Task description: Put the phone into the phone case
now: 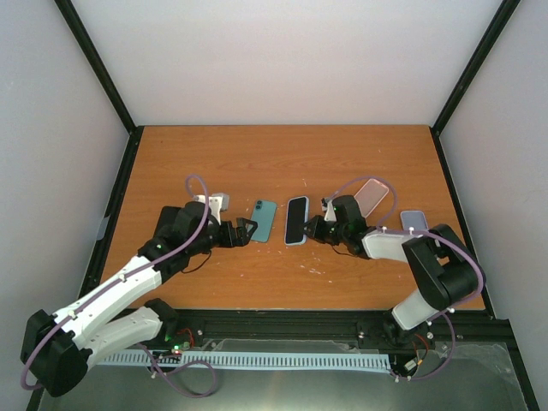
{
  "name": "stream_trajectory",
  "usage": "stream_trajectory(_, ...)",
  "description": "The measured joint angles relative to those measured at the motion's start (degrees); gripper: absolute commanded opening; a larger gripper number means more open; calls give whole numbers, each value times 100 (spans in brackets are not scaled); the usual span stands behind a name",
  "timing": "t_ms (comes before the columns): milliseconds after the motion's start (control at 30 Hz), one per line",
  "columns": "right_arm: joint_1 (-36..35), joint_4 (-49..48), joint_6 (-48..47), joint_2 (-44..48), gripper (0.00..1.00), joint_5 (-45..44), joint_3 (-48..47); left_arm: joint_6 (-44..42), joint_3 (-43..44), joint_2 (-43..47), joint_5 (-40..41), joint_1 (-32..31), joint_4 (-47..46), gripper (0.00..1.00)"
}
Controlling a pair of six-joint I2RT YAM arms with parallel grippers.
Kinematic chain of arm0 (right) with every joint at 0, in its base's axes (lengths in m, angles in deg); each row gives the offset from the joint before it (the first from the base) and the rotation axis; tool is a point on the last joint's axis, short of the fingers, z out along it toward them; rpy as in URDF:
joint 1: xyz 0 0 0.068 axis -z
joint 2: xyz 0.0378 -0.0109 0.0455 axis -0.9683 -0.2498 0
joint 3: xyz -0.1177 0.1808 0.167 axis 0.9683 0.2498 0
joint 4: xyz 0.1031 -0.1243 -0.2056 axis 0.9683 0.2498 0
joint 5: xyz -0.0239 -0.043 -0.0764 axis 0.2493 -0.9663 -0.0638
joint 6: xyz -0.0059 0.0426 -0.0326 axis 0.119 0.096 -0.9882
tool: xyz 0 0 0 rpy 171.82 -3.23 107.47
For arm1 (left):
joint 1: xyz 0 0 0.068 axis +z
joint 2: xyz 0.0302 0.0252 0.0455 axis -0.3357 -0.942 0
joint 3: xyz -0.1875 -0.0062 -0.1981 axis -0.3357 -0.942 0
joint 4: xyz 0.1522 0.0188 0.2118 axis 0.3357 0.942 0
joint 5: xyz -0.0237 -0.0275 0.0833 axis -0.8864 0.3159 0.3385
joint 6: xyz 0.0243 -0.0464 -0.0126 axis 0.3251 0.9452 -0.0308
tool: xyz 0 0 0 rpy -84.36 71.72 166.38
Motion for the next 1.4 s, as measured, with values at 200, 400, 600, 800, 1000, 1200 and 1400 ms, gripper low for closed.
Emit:
stream_trajectory(200, 149, -339, 122, -503, 12, 271, -166, 0, -192, 7, 37, 0, 2, 100)
stream_trajectory(400, 155, -289, 149, -654, 23, 142, -256, -7, -227, 26, 48, 0, 7, 99)
stream_trajectory(600, 175, 431, 98, -673, 41, -208, -448, -11, -245, 74, 103, 0, 7, 100)
stream_trajectory(800, 205, 1478, -44, -437, 58, -811, -874, -15, -245, 146, 131, 0, 28, 100)
stream_trajectory(1000, 490, 2693, -472, 153, 54, -1950, -1272, -48, -245, 341, 151, 0, 101, 100)
stream_trajectory(1200, 1222, 3591, -1045, 365, 42, -2951, -1646, -72, -245, 463, 160, 0, 127, 99)
stream_trajectory(1400, 1685, 4028, -1353, 240, 37, -3689, -1917, -70, -245, 452, 125, 0, 140, 99)
